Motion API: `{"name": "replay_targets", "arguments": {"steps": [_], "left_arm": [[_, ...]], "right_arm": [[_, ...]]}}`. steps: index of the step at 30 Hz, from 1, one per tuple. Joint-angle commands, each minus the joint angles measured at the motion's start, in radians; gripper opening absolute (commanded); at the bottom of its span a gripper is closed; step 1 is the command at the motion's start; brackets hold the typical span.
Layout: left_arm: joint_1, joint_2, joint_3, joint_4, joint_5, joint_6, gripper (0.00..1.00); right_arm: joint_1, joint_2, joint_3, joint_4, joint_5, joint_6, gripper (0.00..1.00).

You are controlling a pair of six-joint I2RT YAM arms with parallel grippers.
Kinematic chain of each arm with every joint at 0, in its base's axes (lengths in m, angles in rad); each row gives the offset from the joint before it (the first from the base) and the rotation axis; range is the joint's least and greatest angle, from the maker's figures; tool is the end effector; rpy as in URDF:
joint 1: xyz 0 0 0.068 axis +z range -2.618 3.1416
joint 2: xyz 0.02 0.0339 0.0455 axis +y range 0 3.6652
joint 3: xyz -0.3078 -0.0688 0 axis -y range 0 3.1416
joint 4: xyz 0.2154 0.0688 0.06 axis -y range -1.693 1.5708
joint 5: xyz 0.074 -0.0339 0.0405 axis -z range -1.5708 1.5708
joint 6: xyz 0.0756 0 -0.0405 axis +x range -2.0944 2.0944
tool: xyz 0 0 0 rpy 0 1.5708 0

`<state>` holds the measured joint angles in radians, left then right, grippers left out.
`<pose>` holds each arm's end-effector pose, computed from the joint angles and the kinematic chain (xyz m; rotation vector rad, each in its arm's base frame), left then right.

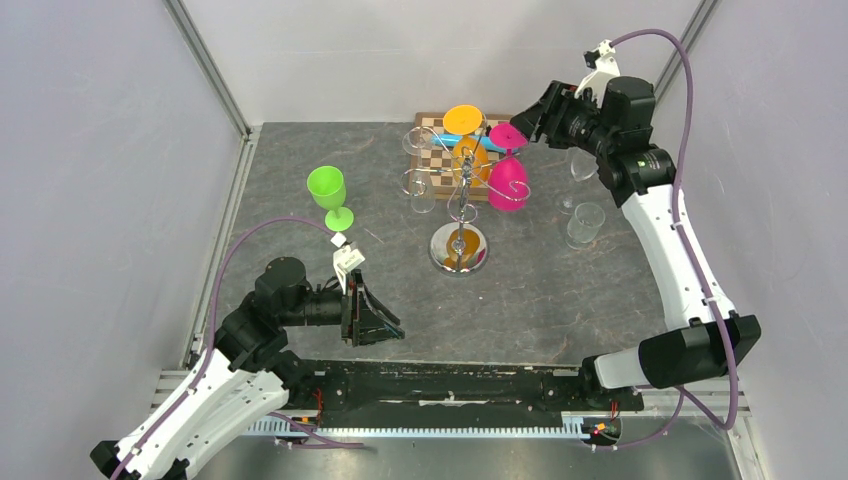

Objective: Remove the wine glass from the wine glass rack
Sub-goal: Pick up the wine glass from the wine rack.

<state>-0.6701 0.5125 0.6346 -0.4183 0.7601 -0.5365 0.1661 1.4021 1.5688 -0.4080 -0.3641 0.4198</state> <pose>0.0315 -0.0914 0.3126 0.7220 1.9514 -1.4945 0.3025 0.0780 0.4773 -0.0306 1.8591 0.7408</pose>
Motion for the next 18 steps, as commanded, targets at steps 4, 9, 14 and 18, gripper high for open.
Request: {"name": "replay_targets", "arguments": {"steps": [4,9,14,18], "left_arm": [[-0.006,-0.006,0.004,0.015,-0.007,0.038,0.53],[-0.007,-0.007,0.005,0.015,-0.008,0.039,0.53],[-0.006,-0.006,0.005,0.015,-0.008,0.038,0.53],[-0.006,-0.006,0.004,0.015,-0.008,0.04,0.53]], "right_arm": [[0.015,0.014,-0.002,0.022,0.032,0.01,0.63],[0.024,0.02,-0.004,0.018,0.032,0.01,0.63],[0.027,0.02,-0.013,0.013,0.038,0.007,0.63],[0.028,0.016,-0.023,0.013,0.032,0.008,0.6]]}}
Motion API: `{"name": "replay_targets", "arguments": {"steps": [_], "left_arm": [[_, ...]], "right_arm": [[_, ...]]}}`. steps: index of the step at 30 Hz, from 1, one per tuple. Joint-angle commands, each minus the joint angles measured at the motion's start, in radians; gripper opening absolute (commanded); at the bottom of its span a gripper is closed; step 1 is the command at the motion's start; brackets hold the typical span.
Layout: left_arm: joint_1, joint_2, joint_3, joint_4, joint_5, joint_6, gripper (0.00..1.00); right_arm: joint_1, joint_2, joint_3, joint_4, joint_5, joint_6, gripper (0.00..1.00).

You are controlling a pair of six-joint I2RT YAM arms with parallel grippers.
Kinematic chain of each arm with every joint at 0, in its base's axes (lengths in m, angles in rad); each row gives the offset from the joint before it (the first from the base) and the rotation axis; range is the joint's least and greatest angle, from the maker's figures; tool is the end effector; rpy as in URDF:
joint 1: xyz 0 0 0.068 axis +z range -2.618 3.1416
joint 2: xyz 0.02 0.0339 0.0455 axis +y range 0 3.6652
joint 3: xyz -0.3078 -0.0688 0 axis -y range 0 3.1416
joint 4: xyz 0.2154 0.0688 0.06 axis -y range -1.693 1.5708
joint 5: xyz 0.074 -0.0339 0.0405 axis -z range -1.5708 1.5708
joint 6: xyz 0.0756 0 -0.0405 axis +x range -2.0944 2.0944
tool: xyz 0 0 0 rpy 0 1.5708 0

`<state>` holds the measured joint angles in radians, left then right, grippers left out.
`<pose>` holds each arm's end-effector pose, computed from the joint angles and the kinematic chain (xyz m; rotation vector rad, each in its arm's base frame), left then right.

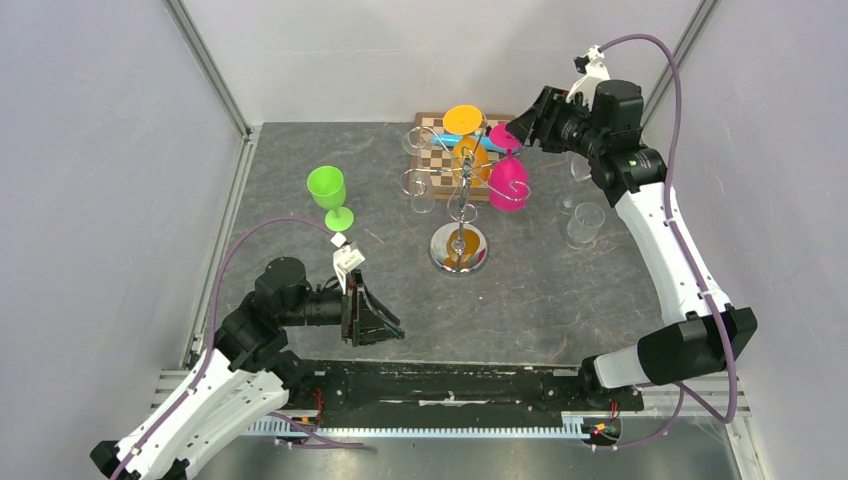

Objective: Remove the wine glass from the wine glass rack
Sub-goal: Pick up the wine glass from the wine rack.

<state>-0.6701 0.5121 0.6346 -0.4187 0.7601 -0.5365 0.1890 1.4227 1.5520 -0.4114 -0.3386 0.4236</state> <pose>0.0314 -0.0913 0.3126 0.7220 1.9514 -1.4945 0.3096 0.0848 0.4648 -0.0198 1.9016 0.7347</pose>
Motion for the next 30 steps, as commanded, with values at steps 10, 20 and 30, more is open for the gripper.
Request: {"name": "replay_targets", "arguments": {"steps": [10,20,30], "left_arm": [[-0.007,-0.004,0.004,0.014,-0.01,0.04,0.53],[-0.006,-0.002,0.004,0.014,-0.011,0.04,0.53],[-0.007,-0.003,0.004,0.014,-0.012,0.04,0.53]], "right_arm": [[0.007,-0.016,-0.02,0.028,-0.001,0.001,0.45],[0.007,-0.034,-0.029,0.05,0.004,0.006,0.31],[0.007,-0.056,-0.044,0.086,0.02,0.014,0.26]]}}
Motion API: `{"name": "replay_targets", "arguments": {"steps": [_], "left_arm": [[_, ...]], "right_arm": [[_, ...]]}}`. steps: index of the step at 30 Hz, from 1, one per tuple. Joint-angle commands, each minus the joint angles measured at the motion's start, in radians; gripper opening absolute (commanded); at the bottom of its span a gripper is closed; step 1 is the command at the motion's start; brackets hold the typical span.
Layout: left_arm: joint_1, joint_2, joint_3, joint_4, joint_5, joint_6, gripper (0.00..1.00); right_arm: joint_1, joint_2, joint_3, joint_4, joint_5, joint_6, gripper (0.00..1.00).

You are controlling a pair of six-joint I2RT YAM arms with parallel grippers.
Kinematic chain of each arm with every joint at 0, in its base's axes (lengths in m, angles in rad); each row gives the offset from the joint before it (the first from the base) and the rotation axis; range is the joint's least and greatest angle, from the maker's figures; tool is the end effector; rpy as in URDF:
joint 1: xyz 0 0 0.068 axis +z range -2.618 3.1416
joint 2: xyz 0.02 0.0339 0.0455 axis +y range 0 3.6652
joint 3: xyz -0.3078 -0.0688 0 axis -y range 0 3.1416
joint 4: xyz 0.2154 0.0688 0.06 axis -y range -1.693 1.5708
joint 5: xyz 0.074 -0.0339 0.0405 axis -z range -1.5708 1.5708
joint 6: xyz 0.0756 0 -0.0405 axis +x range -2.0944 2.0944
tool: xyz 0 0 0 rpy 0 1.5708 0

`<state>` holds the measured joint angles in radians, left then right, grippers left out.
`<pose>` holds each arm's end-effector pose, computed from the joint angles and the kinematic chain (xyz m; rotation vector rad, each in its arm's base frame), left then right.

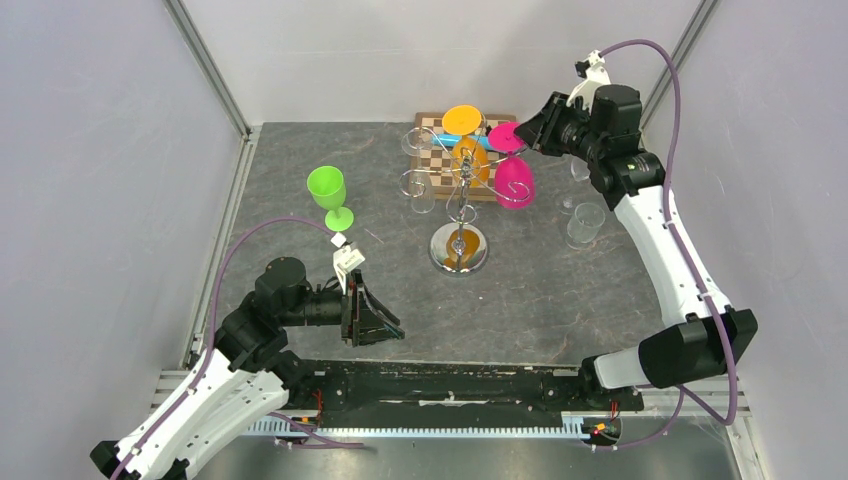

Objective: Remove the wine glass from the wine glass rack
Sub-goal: Pick up the wine glass from the wine rack.

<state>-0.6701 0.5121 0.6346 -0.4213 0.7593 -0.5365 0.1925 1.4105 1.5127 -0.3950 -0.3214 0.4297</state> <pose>0.0314 -0.0913 0.3123 0.7208 1.9545 -1.4936 0.3081 0.0844 0.4570 -0.0024 1.9125 0.7249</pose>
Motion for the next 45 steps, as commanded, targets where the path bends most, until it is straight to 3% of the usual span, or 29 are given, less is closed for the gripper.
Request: {"name": "replay_targets", "arguments": {"steps": [1,9,26,35,45], "left_arm": [[-0.006,-0.002,0.004,0.016,-0.01,0.04,0.53],[-0.006,0.0,0.004,0.016,-0.011,0.04,0.53],[-0.006,0.009,0.005,0.016,-0.011,0.04,0.53],[-0.006,0.011,0.004,0.015,-0.012,0.04,0.54],[-0.006,0.016,0.005,0.013,-0.017,0.041,0.54]], "right_arm": [[0.004,-0.045,-0.007,0.071,0.004,0.009,0.26],[0.004,-0.057,-0.019,0.091,0.004,0.008,0.27],[0.004,-0.051,-0.031,0.112,-0.059,0.044,0.0],[0.004,-0.081,-0.052,0.118,-0.026,0.08,0.0],[-0.031,-0.118,-0.112,0.216,-0.063,0.231,0.0]]}}
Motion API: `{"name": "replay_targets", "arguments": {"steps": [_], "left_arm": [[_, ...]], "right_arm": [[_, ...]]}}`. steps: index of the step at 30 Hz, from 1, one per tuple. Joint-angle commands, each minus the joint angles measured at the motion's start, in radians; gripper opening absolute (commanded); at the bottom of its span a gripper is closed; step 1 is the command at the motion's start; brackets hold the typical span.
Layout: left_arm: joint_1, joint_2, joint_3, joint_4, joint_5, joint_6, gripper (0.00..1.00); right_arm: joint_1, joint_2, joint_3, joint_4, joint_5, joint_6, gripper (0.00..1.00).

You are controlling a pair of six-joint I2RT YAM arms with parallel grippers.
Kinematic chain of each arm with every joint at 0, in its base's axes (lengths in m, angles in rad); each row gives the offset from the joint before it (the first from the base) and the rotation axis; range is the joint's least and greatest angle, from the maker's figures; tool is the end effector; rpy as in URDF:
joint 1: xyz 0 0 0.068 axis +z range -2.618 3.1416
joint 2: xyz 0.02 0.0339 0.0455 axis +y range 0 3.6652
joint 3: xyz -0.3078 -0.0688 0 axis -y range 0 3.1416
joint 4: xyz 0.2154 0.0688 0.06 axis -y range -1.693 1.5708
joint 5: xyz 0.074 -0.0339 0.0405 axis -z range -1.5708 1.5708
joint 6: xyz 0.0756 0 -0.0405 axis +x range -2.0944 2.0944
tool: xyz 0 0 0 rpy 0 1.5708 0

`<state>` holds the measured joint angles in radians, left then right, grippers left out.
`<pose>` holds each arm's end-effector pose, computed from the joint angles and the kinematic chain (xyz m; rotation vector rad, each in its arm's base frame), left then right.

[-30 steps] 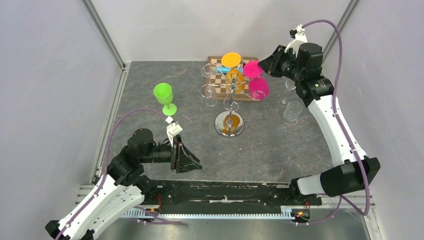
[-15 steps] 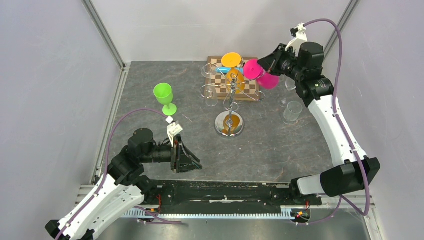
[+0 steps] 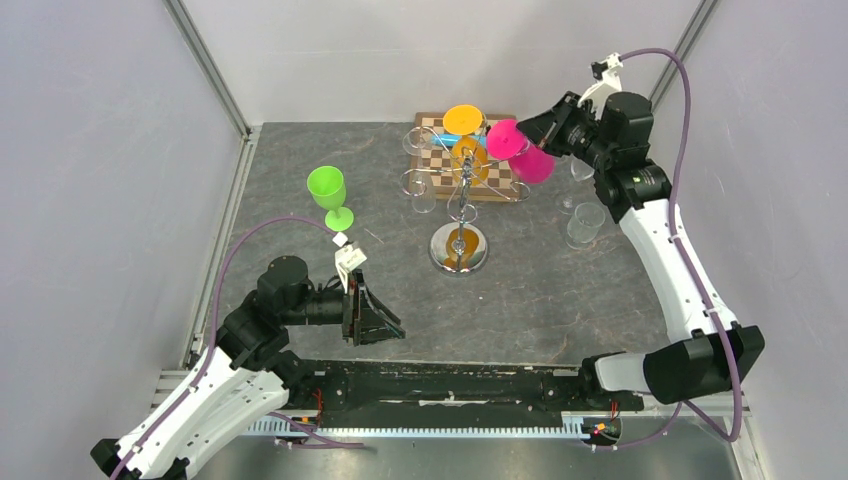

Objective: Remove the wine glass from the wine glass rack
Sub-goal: Pick up the wine glass from the wine rack.

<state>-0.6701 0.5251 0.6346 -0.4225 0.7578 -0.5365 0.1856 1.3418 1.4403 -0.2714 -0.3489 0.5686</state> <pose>0.0335 -0.0928 0.3113 0.7165 1.9707 -1.4916 0.2915 0.0810 0.4692 0.0805 1.8097 0.8482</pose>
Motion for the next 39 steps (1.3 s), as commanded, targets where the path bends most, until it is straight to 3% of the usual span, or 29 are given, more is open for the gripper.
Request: {"name": "replay_targets", "arguments": {"steps": [1,20,39], "left_arm": [[-0.006,0.003,0.006,0.013,-0.017,0.041,0.54],[-0.008,0.012,0.007,0.007,-0.032,0.041,0.54],[-0.008,0.019,0.007,0.002,-0.046,0.042,0.54]], "right_arm": [[-0.034,-0.056,-0.052,0.108,-0.039,0.112,0.0],[-0.112,-0.16,-0.224,0.293,-0.124,0.284,0.0],[-0.066,-0.135,-0.263,0.385,-0.149,0.356,0.0]]}}
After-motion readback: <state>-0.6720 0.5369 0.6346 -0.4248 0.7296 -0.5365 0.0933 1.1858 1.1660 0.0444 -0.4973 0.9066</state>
